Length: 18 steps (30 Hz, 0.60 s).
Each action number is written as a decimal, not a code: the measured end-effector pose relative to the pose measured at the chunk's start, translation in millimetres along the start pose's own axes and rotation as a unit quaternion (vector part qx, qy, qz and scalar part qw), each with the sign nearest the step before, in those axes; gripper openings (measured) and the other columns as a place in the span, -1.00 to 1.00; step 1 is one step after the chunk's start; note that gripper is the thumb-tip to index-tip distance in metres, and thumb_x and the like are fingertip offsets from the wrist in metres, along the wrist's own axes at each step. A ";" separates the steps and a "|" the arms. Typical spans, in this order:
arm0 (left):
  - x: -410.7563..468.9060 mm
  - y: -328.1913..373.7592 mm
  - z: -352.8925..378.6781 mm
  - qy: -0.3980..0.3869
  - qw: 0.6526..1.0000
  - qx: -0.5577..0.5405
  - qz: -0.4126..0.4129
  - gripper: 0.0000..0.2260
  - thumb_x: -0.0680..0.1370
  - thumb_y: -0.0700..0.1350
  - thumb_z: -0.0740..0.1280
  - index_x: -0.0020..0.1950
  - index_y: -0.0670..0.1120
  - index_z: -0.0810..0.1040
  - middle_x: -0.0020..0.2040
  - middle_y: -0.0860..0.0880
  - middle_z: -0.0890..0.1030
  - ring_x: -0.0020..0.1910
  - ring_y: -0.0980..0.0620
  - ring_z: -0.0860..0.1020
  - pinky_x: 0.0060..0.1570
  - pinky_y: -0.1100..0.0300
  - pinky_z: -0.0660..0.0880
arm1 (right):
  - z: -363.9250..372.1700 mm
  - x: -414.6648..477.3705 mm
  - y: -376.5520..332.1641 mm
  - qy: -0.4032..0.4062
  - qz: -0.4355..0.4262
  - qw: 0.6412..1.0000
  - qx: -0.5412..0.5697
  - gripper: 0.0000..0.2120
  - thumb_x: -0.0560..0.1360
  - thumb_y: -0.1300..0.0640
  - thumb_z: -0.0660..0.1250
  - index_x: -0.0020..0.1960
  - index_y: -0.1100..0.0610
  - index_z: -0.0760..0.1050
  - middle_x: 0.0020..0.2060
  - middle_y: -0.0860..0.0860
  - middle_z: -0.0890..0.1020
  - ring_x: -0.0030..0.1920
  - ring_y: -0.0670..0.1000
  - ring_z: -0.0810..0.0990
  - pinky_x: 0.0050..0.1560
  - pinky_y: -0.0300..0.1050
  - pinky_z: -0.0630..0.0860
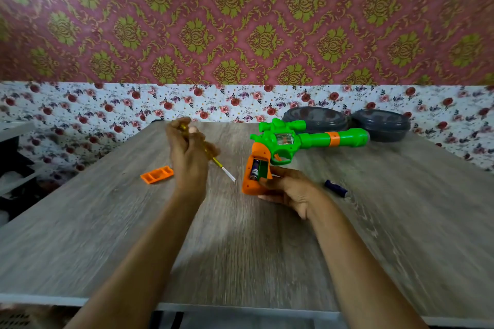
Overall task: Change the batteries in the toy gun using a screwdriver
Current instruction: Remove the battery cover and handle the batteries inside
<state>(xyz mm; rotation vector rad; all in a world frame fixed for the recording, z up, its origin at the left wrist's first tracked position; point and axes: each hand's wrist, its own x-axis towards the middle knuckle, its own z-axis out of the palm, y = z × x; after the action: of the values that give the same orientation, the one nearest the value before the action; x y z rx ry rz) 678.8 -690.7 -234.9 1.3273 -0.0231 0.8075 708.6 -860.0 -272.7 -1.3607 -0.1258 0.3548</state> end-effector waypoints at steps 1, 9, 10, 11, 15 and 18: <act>2.0 -6.8 3.6 -0.011 0.998 0.047 -0.027 -0.88 0.67 -0.12 0.07 0.18 -0.06 0.30 -0.23 -0.01 0.39 -0.39 0.07 0.42 -0.41 0.15 0.46 | 0.0 0.1 0.4 -0.003 -0.003 1.000 0.003 -0.66 0.44 0.41 0.29 0.18 0.19 0.49 -0.41 -0.10 0.67 -0.36 -0.12 0.64 -0.29 -0.20 0.61; -5.1 -23.7 0.1 -0.259 0.908 0.235 -0.231 -0.65 0.56 0.07 0.29 0.02 -0.24 0.57 -0.11 -0.24 0.63 -0.62 0.15 0.24 -0.61 0.35 0.18 | 1.7 -5.4 -2.0 -0.069 -0.005 0.998 -0.007 -0.64 0.47 0.40 0.25 0.21 0.12 0.45 -0.10 0.02 0.61 -0.29 -0.15 0.64 -0.23 -0.24 0.61; -6.0 -22.6 -0.7 -0.275 0.903 0.226 -0.243 -0.67 0.56 0.05 0.29 0.00 -0.25 0.56 -0.15 -0.23 0.59 -0.63 0.16 0.23 -0.62 0.36 0.17 | 1.6 -6.9 -2.1 -0.078 -0.005 0.997 -0.011 -0.63 0.48 0.40 0.24 0.22 0.12 0.45 -0.08 0.02 0.61 -0.27 -0.14 0.64 -0.21 -0.24 0.61; -5.7 -21.9 -2.1 -0.285 0.900 0.215 -0.250 -0.69 0.56 0.03 0.30 -0.02 -0.24 0.56 -0.17 -0.22 0.55 -0.63 0.17 0.22 -0.62 0.36 0.17 | 1.6 -8.4 -2.4 -0.086 -0.005 0.996 -0.012 -0.63 0.48 0.40 0.23 0.24 0.14 0.44 -0.08 0.03 0.61 -0.26 -0.13 0.64 -0.20 -0.24 0.61; -5.5 -19.0 -8.2 -0.292 0.903 0.191 -0.251 -0.76 0.53 0.00 0.34 -0.17 -0.17 0.55 -0.32 -0.17 0.49 -0.62 0.17 0.22 -0.62 0.35 0.17 | 4.6 -14.7 -5.7 -0.102 -0.004 0.995 -0.017 -0.70 0.50 0.38 0.22 0.20 0.16 0.45 -0.07 0.05 0.60 -0.14 -0.06 0.61 -0.17 -0.23 0.60; -9.5 -15.8 -7.8 -0.270 0.916 0.177 -0.240 -0.74 0.53 -0.02 0.34 -0.11 -0.24 0.53 -0.50 -0.07 0.45 -0.65 0.14 0.21 -0.61 0.34 0.17 | 7.5 -19.1 -8.3 -0.093 -0.016 0.995 -0.022 -0.81 0.51 0.27 0.26 0.10 0.13 0.51 -0.08 0.03 0.62 -0.07 -0.04 0.59 -0.13 -0.20 0.60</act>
<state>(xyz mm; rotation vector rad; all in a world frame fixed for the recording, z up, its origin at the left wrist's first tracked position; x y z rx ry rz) 676.9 -689.1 -254.8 1.7735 0.0150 0.0057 689.9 -860.5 -260.8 -1.3652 -0.3114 0.4529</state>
